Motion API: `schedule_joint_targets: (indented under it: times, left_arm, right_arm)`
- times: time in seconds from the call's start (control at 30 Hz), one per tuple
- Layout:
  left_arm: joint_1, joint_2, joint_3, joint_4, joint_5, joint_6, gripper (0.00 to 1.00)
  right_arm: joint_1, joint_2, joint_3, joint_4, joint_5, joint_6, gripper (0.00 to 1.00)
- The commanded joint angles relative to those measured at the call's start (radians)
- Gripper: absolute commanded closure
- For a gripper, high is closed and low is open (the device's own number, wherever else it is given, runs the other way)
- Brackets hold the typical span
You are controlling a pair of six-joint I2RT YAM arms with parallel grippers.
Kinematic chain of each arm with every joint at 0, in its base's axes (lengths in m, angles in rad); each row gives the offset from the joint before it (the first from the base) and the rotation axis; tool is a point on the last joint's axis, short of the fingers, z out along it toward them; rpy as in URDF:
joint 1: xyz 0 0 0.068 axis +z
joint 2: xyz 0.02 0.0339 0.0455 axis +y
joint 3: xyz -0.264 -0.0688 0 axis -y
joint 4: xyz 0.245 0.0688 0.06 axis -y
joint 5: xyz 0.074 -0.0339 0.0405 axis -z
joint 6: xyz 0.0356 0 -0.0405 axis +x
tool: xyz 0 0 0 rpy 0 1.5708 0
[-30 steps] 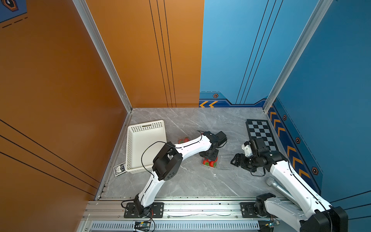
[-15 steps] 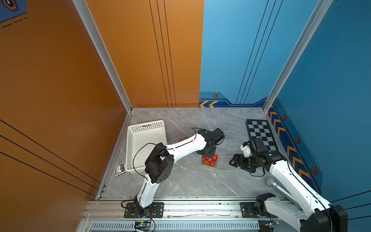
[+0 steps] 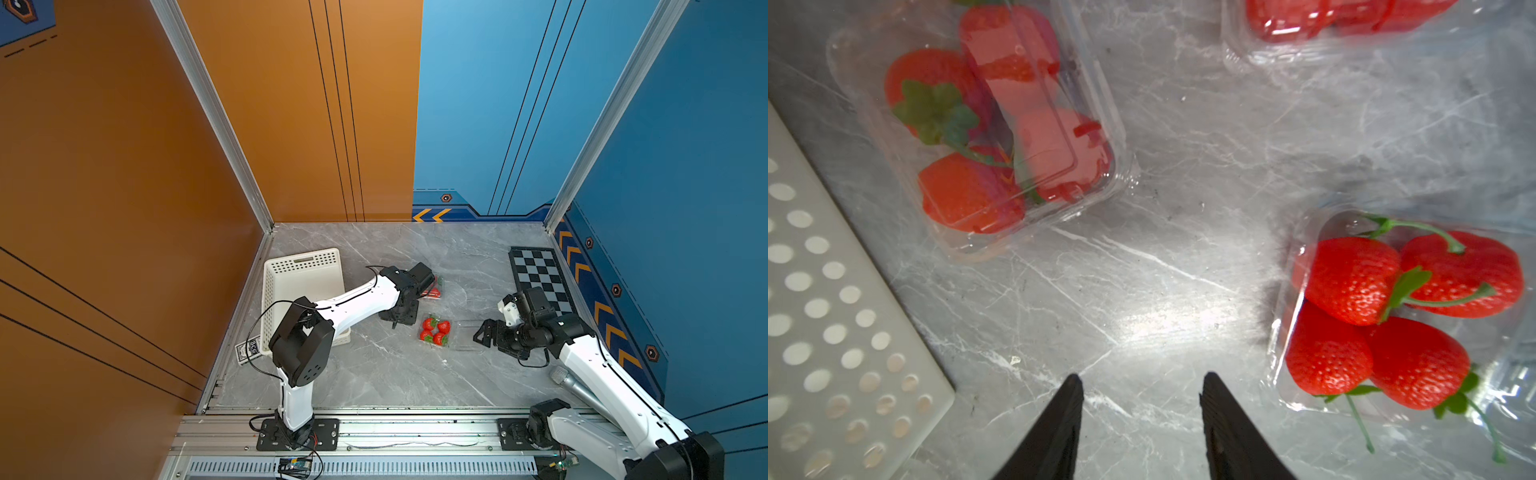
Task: Pack strawberries into containers
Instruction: Place the strawberry in the packing box, then close the packing box at the center of the board.
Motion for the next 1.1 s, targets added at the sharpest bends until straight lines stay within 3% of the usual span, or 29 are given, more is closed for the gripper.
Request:
schedule_joint_targets:
  times: [0.0, 0.57, 1.07]
  left_arm:
    - [0.002, -0.031, -0.016, 0.039, 0.024, -0.016, 0.51]
    - [0.043, -0.067, -0.141, 0.228, 0.157, -0.044, 0.49]
    - [0.070, -0.066, -0.207, 0.303, 0.185, -0.054, 0.49]
  right_arm:
    - [0.008, 0.014, -0.031, -0.016, 0.015, 0.019, 0.13]
    - [0.020, 0.065, -0.040, 0.062, -0.013, 0.058, 0.11]
    - [0.042, 0.143, -0.043, 0.165, -0.062, 0.089, 0.10]
